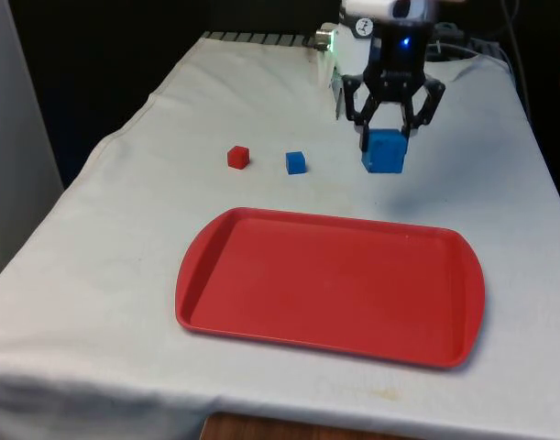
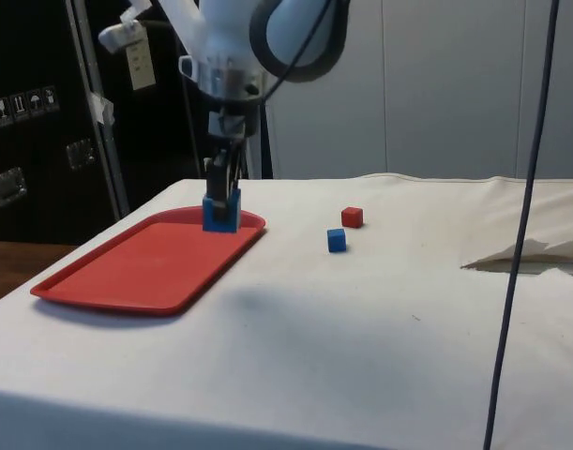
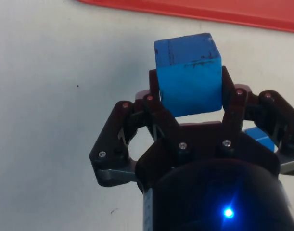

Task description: Pick up the largest block and place it onto the tray.

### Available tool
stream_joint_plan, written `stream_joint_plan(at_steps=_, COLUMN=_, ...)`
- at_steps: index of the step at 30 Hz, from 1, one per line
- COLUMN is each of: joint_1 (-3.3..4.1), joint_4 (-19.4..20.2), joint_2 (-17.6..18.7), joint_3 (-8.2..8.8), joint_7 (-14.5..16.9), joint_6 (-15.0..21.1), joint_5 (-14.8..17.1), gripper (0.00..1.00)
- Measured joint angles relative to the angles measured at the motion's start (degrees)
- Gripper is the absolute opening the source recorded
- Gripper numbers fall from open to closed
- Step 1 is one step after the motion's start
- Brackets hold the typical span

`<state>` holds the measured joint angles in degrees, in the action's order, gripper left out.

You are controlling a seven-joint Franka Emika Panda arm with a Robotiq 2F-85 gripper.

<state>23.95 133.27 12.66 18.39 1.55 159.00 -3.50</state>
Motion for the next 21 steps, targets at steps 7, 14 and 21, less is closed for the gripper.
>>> stream_joint_plan(at_steps=7, joint_1=-0.06, joint_4=-2.41, joint_2=-0.52, joint_3=0.69, joint_7=-0.17, joint_6=-2.06, joint_5=0.00, gripper=0.02)
stream_joint_plan(at_steps=14, joint_1=-0.11, joint_4=-3.95, joint_2=-0.52, joint_3=1.15, joint_7=-0.57, joint_6=-3.44, joint_5=0.00, gripper=0.02)
stream_joint_plan(at_steps=21, joint_1=-0.57, joint_4=-6.88, joint_2=2.46, joint_3=2.23, joint_7=-0.34, joint_6=-3.44, joint_5=0.40, gripper=0.02)
